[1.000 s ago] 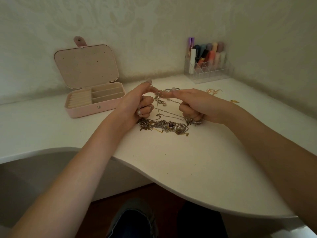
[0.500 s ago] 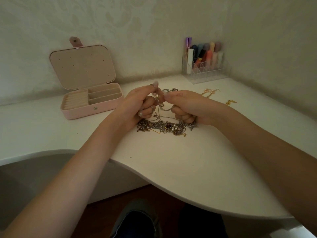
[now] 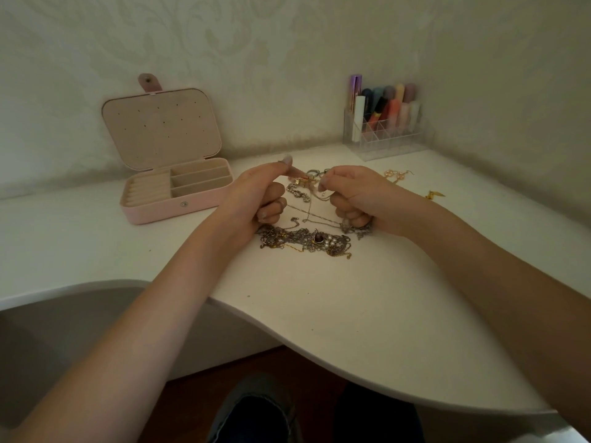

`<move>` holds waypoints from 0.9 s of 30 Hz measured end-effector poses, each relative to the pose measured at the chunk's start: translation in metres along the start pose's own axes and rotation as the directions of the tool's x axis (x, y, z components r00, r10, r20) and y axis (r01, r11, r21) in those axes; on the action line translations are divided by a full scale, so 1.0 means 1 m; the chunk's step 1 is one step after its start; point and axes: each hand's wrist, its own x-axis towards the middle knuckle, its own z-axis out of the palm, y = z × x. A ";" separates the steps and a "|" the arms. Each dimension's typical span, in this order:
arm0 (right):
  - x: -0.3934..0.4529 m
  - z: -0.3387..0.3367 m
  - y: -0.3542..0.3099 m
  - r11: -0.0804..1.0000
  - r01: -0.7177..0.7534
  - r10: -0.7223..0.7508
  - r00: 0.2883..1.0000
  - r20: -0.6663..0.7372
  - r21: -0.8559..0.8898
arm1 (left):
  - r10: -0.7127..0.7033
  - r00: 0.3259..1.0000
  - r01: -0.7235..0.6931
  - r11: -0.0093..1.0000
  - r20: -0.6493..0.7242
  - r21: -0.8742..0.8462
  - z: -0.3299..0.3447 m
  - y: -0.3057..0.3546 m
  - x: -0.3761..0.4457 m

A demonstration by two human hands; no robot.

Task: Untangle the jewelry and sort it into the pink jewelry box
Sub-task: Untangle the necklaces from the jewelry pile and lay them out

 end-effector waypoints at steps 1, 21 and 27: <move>0.000 -0.001 0.000 1.000 -0.002 0.003 1.000 -0.013 0.027 | -0.003 1.000 0.003 1.000 0.003 0.014 0.000 0.000 0.000; 0.006 -0.003 0.005 0.973 0.067 -0.058 0.997 -0.045 0.219 | -0.068 0.989 0.062 0.997 0.130 0.055 0.001 0.004 -0.004; 0.003 -0.005 0.006 0.980 0.191 -0.201 0.947 -0.251 -0.065 | -0.035 0.997 0.029 0.995 0.067 0.090 0.003 0.003 -0.003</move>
